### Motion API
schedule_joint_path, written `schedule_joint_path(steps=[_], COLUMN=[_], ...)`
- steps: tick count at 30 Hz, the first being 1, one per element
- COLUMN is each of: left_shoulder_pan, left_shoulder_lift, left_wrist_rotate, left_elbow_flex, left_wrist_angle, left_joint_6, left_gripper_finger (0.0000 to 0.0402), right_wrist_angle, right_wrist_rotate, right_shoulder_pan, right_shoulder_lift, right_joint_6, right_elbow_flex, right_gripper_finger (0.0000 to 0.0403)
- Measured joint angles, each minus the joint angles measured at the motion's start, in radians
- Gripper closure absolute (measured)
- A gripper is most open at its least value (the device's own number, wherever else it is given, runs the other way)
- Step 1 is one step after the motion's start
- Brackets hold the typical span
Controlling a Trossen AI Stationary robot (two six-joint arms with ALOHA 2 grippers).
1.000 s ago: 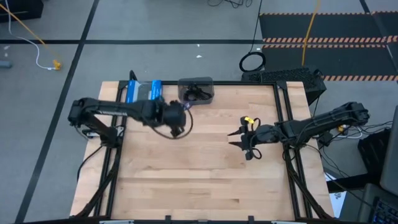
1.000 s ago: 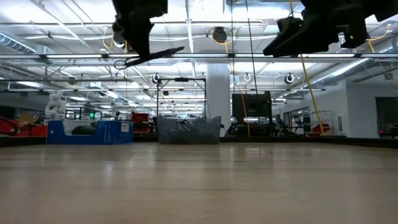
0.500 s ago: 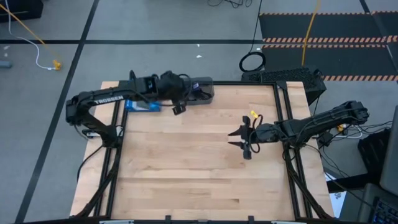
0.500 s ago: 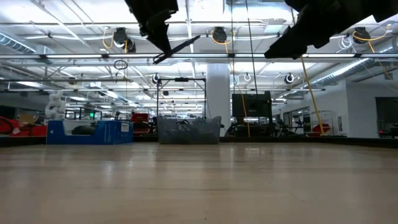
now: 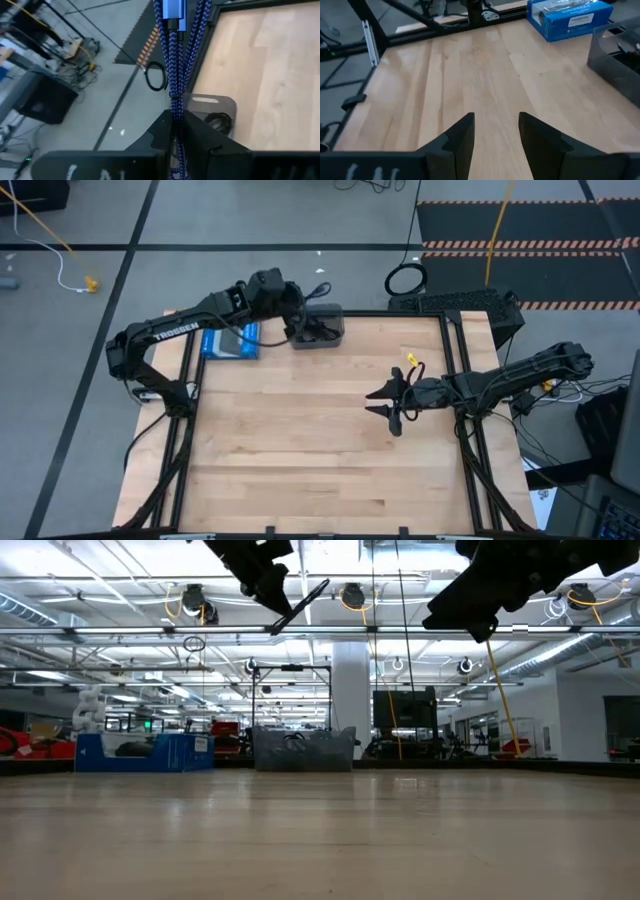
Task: Pick and place USB-C Cables
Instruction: Put the blue charger cable into the black bin
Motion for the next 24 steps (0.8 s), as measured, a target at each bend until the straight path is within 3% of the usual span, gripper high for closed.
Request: schedule_joint_path(steps=[6,24], left_shoulder_pan=[0.043,0.074], left_shoulder_lift=[0.025,0.305], left_wrist_rotate=[0.105,0.103], left_elbow_flex=[0.000,-0.001], left_wrist_angle=[0.007,0.039], left_joint_6=[0.020,0.043], left_gripper_finger=[0.0364,0.0364], right_wrist_angle=[0.072,0.176], right_wrist_rotate=[0.001,0.007], right_shoulder_pan=[0.008,-0.023], right_shoulder_lift=[0.001,0.000], right_joint_6=[0.026,-0.173], right_elbow_flex=[-0.041,-0.049], right_gripper_finger=[0.0257,0.0257])
